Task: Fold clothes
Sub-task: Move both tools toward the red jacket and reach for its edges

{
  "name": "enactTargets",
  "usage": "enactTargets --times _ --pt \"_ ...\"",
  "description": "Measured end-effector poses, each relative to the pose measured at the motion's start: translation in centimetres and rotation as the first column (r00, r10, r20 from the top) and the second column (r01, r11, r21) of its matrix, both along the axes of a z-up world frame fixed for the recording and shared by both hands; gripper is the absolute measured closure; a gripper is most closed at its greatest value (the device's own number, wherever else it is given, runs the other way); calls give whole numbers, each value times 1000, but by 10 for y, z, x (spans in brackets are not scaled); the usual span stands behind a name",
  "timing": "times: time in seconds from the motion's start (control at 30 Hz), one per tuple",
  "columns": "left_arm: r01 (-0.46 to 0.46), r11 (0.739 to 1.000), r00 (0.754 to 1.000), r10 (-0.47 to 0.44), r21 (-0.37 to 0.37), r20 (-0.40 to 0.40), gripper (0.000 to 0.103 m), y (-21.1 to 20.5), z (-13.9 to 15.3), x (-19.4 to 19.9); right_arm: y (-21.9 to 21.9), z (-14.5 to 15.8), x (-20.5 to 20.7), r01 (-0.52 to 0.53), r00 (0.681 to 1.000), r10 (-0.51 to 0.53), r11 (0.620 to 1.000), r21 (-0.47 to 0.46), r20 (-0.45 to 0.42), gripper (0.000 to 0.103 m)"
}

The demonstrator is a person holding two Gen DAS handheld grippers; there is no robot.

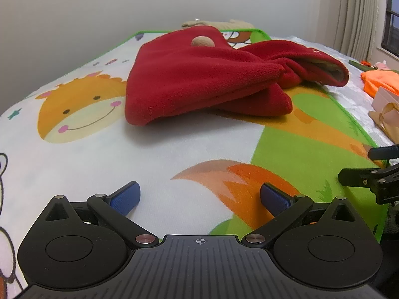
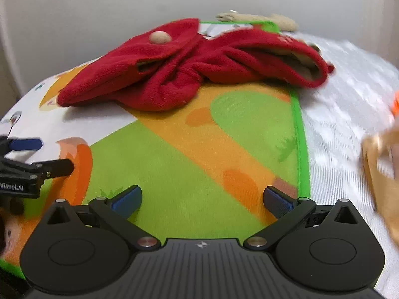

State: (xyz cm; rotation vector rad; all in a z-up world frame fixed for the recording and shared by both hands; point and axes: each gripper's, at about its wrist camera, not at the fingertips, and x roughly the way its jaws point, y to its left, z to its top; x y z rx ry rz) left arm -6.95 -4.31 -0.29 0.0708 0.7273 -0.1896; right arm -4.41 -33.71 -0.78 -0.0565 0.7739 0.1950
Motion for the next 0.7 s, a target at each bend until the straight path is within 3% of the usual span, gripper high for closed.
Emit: enactTargets --times 0.13,0.2,0.4,0.7 --pt "5 1000 1000 -5 -3 -12 0 6 1 4 0 20 16 38 976 -16 995 -95 218 0" --pt "14 1000 1000 -14 -1 -27 0 11 3 5 -9 31 34 92 957 -62 991 -94 285 0" --pt "31 998 998 -34 -45 -56 0 21 8 21 -17 21 63 101 971 -85 993 -59 223 0" --pt "5 997 1000 -5 -72 -1 0 27 4 25 -24 1 99 91 990 -90 996 -8 108 0"
